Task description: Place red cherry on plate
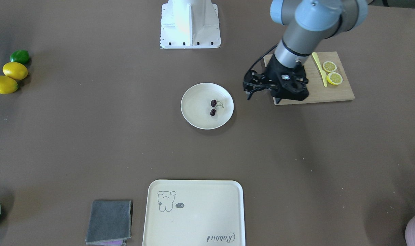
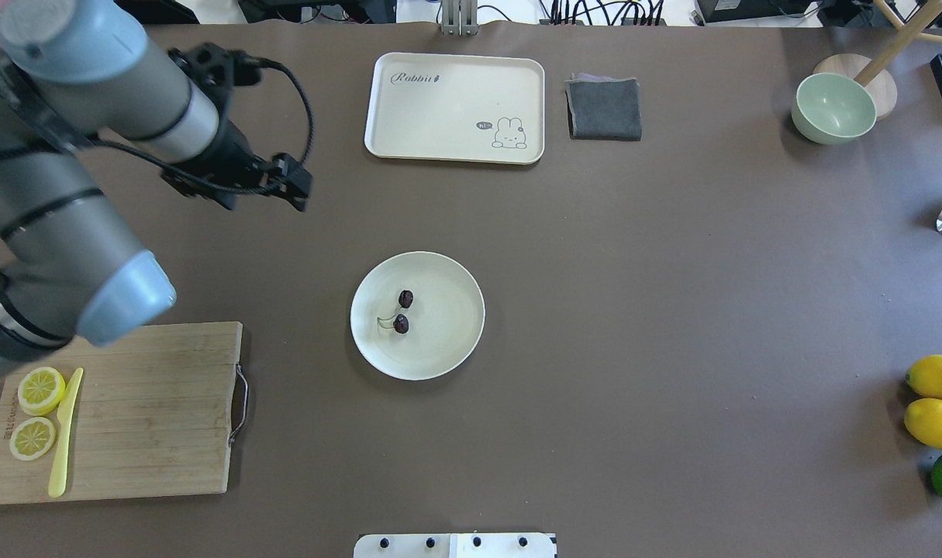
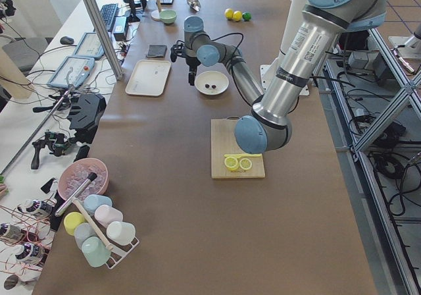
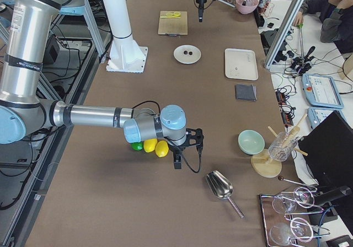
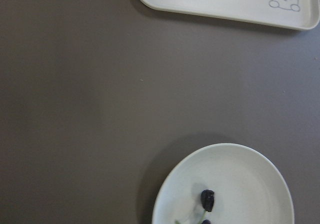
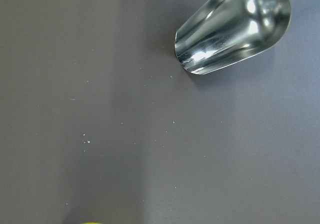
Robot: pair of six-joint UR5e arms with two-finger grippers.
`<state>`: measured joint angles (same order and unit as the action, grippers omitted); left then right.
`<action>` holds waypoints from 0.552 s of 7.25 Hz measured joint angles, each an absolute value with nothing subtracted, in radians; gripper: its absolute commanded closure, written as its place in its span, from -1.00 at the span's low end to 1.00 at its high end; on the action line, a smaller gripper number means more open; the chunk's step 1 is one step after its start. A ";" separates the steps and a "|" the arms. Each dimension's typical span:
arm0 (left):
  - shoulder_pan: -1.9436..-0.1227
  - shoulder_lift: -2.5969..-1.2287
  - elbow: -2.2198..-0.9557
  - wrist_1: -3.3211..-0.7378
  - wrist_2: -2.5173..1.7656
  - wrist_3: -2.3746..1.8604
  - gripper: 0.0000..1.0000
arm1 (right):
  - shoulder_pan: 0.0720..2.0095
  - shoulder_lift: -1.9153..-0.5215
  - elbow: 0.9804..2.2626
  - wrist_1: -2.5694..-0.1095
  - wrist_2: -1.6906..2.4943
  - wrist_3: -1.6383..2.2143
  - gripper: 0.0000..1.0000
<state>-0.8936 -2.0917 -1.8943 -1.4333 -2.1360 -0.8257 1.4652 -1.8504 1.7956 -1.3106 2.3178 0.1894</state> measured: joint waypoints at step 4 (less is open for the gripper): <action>-1.308 -1.965 -1.910 -1.109 -2.264 -0.105 -0.96 | 1.502 -1.827 1.884 -1.586 2.318 0.101 -1.00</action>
<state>-1.3082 -1.9654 -1.9104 -1.1090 -2.2642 -0.1047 1.5024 -1.8265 1.8842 -1.5861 2.3177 0.1010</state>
